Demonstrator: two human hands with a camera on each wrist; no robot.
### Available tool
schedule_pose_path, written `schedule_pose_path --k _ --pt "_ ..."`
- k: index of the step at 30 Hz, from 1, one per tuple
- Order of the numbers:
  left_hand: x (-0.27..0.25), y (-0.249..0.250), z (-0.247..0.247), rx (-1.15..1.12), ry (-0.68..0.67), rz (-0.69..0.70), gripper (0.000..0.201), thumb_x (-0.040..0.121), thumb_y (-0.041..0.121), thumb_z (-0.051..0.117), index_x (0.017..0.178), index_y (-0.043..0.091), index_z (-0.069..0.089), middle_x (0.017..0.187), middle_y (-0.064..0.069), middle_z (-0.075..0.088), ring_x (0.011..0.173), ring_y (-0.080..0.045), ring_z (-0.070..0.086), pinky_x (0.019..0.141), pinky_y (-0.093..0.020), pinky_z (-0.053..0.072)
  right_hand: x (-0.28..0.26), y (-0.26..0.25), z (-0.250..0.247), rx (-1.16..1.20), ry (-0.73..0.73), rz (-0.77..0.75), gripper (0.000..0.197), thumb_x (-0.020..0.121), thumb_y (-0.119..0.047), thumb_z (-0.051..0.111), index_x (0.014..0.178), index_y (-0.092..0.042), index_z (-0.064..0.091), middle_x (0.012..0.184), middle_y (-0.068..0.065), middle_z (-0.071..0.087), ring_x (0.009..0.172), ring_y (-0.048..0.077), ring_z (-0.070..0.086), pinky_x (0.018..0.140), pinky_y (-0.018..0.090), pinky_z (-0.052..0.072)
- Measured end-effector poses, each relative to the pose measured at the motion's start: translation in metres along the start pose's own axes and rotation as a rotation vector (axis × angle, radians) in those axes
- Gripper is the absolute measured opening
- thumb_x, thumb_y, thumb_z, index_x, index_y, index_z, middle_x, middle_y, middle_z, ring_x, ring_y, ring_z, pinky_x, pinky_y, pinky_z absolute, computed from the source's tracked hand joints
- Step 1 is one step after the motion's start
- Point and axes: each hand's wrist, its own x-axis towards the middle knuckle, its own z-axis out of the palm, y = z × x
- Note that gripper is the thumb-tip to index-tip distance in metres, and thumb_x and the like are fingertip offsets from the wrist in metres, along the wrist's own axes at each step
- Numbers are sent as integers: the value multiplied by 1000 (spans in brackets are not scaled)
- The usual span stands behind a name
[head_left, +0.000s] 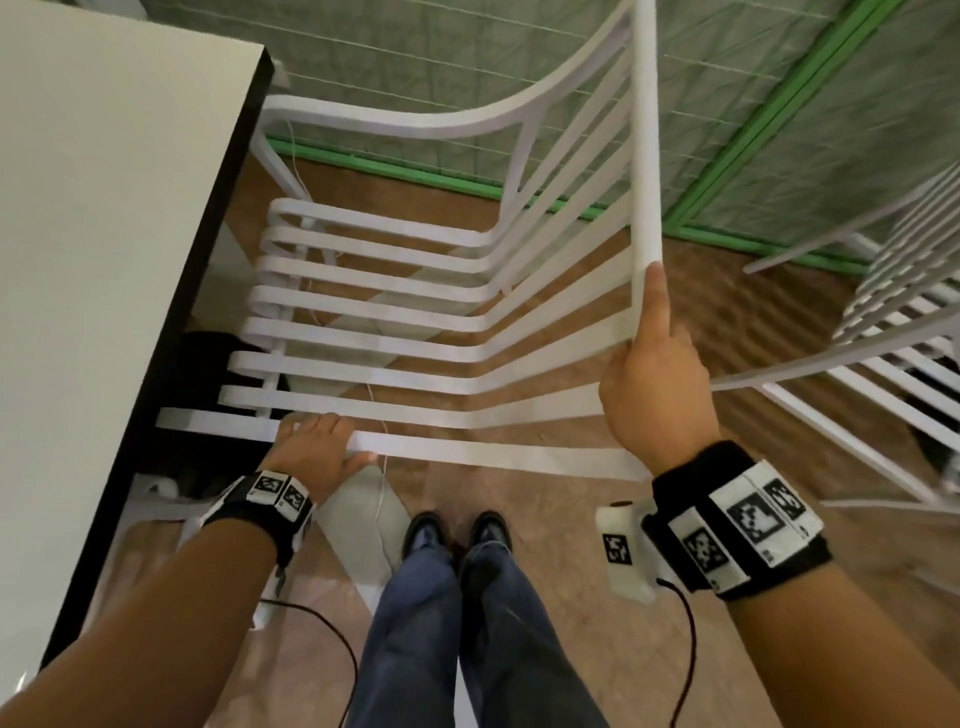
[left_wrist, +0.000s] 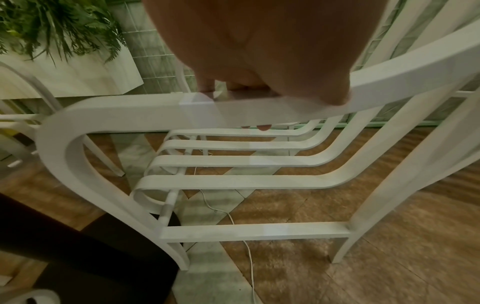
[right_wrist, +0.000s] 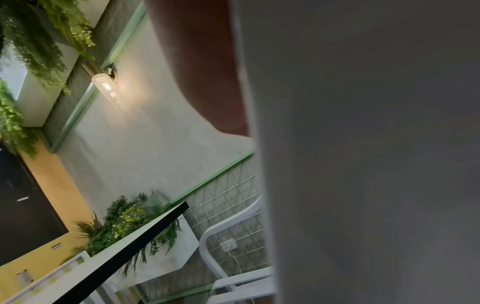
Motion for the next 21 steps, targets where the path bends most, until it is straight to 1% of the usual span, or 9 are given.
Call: schedule_pose_path --k 2,5,7,9,11,14,17,19,21 --pt "-4 4 -2 -13 -4 -1 62 90 64 29 135 22 36 143 -5 43 132 -25 37 113 -49 16 2 4 0 40 -3 -6 80 90 -4 45 151 -21 -5 111 29 52 71 33 49 64 39 42" --pt "-13 5 1 -50 -34 -33 67 86 69 33 134 22 38 143 -5 43 132 -26 37 111 -49 18 -12 5 2 113 -1 -7 78 90 -5 45 150 -26 -1 108 28 55 77 39 55 66 42 46" --pt "-20 2 10 -75 -77 -41 65 85 69 35 131 24 39 141 -4 44 130 -25 38 110 -50 20 -26 3 6 129 -2 -13 77 91 -5 45 149 -29 1 106 26 55 74 37 54 62 41 46" --pt "-27 -4 19 -91 -97 -45 61 84 69 36 128 26 40 137 -3 46 127 -25 39 109 -51 23 -35 0 10 138 -2 -32 77 91 -5 45 149 -29 1 102 25 56 68 34 52 58 39 43" --pt "-29 -11 24 -104 -72 -53 58 84 69 38 124 27 42 133 -3 48 124 -25 41 108 -51 26 -33 -5 13 148 -19 -39 78 90 -4 45 149 -30 0 100 25 55 66 34 52 57 38 41" --pt "-26 -15 23 -106 -30 -66 59 83 69 38 123 26 45 132 -5 49 122 -26 42 107 -52 27 -22 -10 14 145 -24 -69 79 89 -5 44 149 -31 -1 100 26 54 68 40 53 57 43 44" --pt "-23 -9 20 -100 -27 -84 61 84 68 38 124 23 44 133 -7 47 124 -27 39 107 -51 24 -17 -8 13 165 -26 -59 78 90 -6 44 148 -35 0 100 25 54 70 41 54 60 48 48" --pt "-26 -5 21 -111 -17 -95 61 84 68 38 124 23 43 133 -7 46 125 -27 38 109 -51 20 -21 -7 14 177 -26 -51 77 90 -6 43 148 -36 0 98 24 55 68 39 53 57 44 45" --pt "-34 -4 25 -112 0 -113 62 82 71 37 125 26 40 134 -6 43 129 -28 35 112 -59 9 -31 -6 13 179 -25 -35 76 91 -6 42 148 -34 1 99 23 55 66 35 51 55 39 40"
